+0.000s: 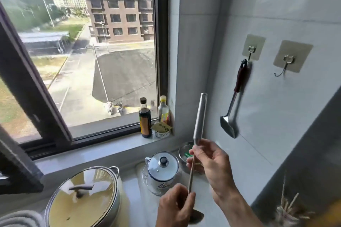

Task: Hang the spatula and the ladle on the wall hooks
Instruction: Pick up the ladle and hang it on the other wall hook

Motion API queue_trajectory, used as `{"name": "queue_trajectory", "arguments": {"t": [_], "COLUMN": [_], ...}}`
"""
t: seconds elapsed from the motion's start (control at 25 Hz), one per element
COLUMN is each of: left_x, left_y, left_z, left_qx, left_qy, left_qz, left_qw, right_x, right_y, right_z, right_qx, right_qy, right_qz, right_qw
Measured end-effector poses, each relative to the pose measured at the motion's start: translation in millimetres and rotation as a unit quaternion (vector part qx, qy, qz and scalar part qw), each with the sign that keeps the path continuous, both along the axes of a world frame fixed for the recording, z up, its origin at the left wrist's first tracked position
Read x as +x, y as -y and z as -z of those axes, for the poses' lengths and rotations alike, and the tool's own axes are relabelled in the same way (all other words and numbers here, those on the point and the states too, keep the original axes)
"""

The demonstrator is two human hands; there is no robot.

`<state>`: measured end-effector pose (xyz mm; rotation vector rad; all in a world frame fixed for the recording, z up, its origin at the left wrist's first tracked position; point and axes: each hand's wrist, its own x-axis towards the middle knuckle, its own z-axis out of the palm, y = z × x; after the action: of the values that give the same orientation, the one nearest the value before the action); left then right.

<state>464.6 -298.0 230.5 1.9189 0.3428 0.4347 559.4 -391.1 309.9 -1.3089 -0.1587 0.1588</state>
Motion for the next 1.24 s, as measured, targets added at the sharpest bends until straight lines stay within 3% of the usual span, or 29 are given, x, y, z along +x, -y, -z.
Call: {"name": "queue_trajectory", "arguments": {"t": [0.24,0.36,0.64,1.24], "left_x": [90,116,151,175], "left_y": [37,49,77,81], "left_z": [-39,-48,-39,-20], "left_qx": [0.167,0.177,0.145,0.163], "left_qy": [0.096,0.108,0.080,0.100], "left_qz": [0.031,0.079,0.114,0.120], "left_qw": [0.981,0.975,0.980,0.974], "right_x": [67,85,114,118], "right_y": [47,66,89,95], "right_z": [-75,-84,-76,-63], "right_qx": [-0.040,-0.115,-0.217,-0.253], "right_qy": [0.142,0.199,0.177,0.194], "right_qz": [0.050,0.093,0.214,0.234], "right_qw": [0.988,0.969,0.936,0.918]}}
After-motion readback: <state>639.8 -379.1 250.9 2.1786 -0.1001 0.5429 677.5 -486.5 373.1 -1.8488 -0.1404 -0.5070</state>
